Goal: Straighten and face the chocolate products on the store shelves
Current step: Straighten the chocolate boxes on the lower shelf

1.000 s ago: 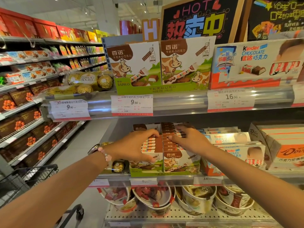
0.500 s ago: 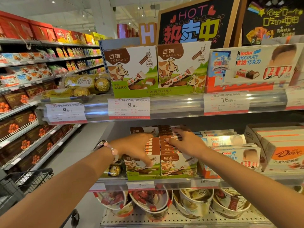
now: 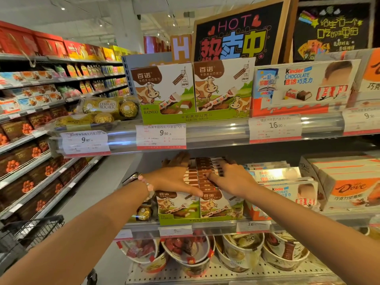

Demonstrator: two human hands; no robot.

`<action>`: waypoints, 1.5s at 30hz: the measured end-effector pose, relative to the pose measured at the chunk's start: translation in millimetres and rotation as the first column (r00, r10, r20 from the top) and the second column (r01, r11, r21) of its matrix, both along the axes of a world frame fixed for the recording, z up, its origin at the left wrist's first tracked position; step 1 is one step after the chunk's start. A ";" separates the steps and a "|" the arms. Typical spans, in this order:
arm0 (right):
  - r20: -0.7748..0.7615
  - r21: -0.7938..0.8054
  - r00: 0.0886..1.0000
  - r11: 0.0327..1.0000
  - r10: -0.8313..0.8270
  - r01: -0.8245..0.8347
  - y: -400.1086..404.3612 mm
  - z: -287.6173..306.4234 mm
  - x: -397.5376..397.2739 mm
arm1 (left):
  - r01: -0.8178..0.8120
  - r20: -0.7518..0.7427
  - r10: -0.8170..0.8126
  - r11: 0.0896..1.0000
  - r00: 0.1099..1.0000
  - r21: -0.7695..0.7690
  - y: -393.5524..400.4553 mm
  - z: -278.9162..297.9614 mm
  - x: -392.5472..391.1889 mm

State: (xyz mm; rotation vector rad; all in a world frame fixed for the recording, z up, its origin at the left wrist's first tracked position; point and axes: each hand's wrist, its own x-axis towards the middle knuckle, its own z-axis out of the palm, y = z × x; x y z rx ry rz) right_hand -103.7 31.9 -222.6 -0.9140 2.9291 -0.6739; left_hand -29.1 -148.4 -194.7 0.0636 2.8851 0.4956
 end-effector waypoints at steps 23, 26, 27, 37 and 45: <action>0.081 -0.066 0.996 0.998 0.026 -0.021 -0.4 5.0 1.5 | 0.070 -0.111 -0.099 0.969 0.989 -0.236 5.6 -7.2 -2.3; 0.091 -0.044 0.996 0.999 -0.001 0.005 -2.3 5.6 3.0 | 0.048 -0.111 -0.072 0.978 0.991 -0.205 6.9 -8.4 -2.4; 0.091 -0.037 0.996 0.999 -0.005 0.008 -3.0 6.0 3.0 | 0.039 -0.115 -0.063 0.979 0.991 -0.199 7.7 -8.1 -1.8; 0.742 -0.552 0.654 0.687 0.146 0.473 16.8 15.5 -5.0 | 0.031 -0.159 -0.036 0.999 0.987 -0.033 13.6 -6.8 2.8; 0.739 -0.601 0.639 0.637 0.213 0.483 12.5 5.7 -9.1 | -0.016 -0.201 0.024 0.999 0.979 0.037 10.1 -11.3 -0.7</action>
